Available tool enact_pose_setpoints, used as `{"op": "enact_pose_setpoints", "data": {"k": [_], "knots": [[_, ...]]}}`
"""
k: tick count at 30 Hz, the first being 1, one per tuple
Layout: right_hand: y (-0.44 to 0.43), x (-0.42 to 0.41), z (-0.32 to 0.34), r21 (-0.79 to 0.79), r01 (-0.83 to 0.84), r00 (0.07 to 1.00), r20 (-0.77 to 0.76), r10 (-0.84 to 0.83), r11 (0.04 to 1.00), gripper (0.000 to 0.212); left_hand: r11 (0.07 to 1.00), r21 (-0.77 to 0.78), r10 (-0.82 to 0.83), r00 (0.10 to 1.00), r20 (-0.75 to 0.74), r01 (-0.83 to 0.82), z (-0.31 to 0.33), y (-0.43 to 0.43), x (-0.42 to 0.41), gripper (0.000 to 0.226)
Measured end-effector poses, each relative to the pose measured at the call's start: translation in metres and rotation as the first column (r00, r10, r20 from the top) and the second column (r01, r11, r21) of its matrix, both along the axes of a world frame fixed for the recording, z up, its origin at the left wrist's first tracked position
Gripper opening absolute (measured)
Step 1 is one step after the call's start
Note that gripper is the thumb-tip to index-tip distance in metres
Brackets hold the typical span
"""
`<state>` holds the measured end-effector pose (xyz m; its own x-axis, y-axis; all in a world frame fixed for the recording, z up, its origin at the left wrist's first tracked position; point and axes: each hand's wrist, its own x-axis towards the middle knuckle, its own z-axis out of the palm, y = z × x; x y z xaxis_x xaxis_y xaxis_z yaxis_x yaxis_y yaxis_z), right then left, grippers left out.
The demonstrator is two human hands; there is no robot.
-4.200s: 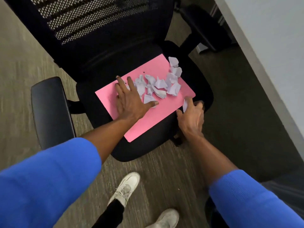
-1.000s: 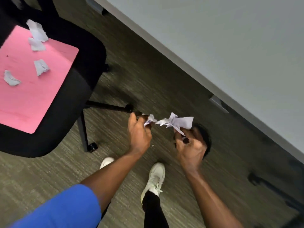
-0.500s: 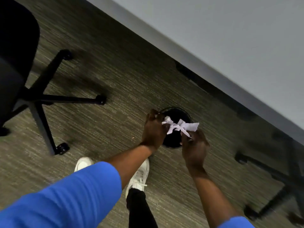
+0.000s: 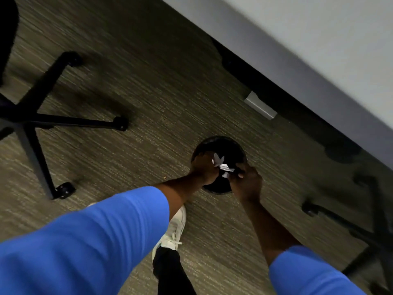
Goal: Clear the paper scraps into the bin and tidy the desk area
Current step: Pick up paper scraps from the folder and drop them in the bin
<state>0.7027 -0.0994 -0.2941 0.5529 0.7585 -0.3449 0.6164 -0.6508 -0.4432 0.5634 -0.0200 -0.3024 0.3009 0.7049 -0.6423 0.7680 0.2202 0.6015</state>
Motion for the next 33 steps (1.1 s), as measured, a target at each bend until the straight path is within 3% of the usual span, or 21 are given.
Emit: {"op": "enact_pose_setpoints", "data": {"k": [3, 9, 14, 22, 27, 31, 33], "knots": [[-0.001, -0.007, 0.008, 0.021, 0.011, 1.000, 0.000, -0.011, 1.000, 0.032, 0.999, -0.014, -0.047, 0.998, 0.039, 0.047, 0.006, -0.002, -0.012, 0.041], [0.002, -0.040, 0.033, 0.093, -0.084, 0.996, 0.036, 0.081, 0.992, 0.024, 0.982, -0.050, -0.186, 0.982, -0.018, 0.185, 0.029, -0.007, -0.039, 0.050], [0.021, -0.080, 0.065, 0.141, -0.147, 0.989, 0.053, 0.141, 0.979, 0.021, 0.985, -0.054, -0.166, 0.985, -0.047, 0.163, 0.066, 0.003, -0.068, 0.045], [0.070, -0.166, 0.129, 0.239, -0.270, 0.960, -0.013, 0.281, 0.933, 0.023, 0.992, -0.052, 0.106, 0.986, -0.126, -0.113, 0.123, 0.013, -0.166, 0.034], [0.109, -0.232, 0.161, 0.210, -0.352, 0.923, -0.082, 0.375, 0.912, 0.033, 0.938, -0.017, 0.342, 0.930, -0.134, -0.347, 0.155, 0.018, -0.249, 0.018], [0.141, -0.289, 0.179, 0.155, -0.412, 0.874, -0.213, 0.437, 0.898, 0.039, 0.871, 0.054, 0.491, 0.870, -0.051, -0.488, 0.183, 0.032, -0.311, 0.015], [0.158, -0.322, 0.186, 0.204, -0.446, 0.851, -0.205, 0.483, 0.872, 0.039, 0.828, 0.124, 0.554, 0.832, -0.023, -0.547, 0.198, 0.041, -0.346, 0.016]]}}
